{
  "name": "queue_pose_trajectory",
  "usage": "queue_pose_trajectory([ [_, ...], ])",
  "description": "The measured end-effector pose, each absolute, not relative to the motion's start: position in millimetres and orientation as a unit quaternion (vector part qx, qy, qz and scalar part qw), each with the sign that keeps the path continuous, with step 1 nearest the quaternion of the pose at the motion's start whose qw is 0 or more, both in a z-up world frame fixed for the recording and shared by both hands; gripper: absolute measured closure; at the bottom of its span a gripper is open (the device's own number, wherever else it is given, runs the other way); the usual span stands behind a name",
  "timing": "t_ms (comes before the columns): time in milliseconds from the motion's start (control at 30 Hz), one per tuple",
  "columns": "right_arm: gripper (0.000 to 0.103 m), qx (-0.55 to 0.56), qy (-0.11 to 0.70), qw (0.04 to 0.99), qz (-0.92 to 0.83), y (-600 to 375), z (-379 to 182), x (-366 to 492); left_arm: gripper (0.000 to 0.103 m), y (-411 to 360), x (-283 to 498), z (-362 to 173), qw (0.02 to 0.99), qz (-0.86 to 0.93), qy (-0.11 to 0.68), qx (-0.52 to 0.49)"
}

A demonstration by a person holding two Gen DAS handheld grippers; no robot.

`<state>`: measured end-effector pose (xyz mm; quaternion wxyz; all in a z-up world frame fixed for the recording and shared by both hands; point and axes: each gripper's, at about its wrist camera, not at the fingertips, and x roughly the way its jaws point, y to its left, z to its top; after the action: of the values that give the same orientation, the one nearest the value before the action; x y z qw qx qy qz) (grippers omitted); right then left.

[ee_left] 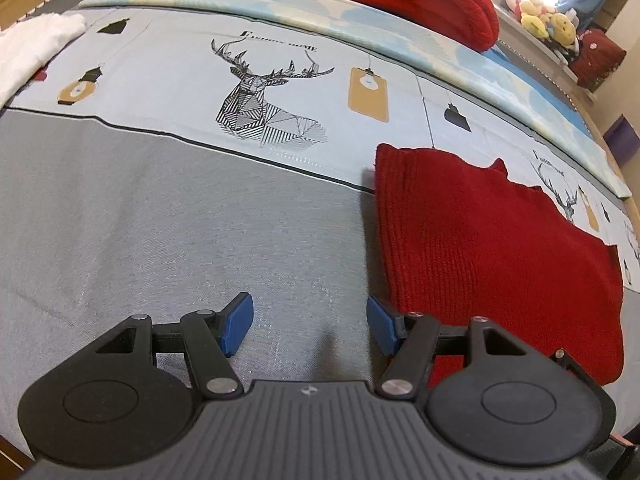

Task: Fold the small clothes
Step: 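Close both grippers on the edge of the folded red sweater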

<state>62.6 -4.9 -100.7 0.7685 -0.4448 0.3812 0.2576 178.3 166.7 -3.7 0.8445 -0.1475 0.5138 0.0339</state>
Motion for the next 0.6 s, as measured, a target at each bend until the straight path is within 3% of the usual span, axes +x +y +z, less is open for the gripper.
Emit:
queue_pose_trajectory([
  [167,0.054,-0.430,0.380,0.781,0.247,-10,-101,64,0.034,168,183,-6,0.837,0.025,0.518,-0.175],
  [233,0.069,-0.422,0.376,0.787,0.248,-10,-98,64,0.029,164,186,-8,0.833,0.012,0.521,-0.186],
  [333,0.082,-0.398,0.368,0.804,0.245,-15,-85,66,0.020,159,189,-11,0.818,-0.029,0.526,-0.233],
  [600,0.087,-0.327,0.351,0.842,0.248,-37,-43,63,0.016,139,208,-27,0.767,-0.091,0.539,-0.335],
])
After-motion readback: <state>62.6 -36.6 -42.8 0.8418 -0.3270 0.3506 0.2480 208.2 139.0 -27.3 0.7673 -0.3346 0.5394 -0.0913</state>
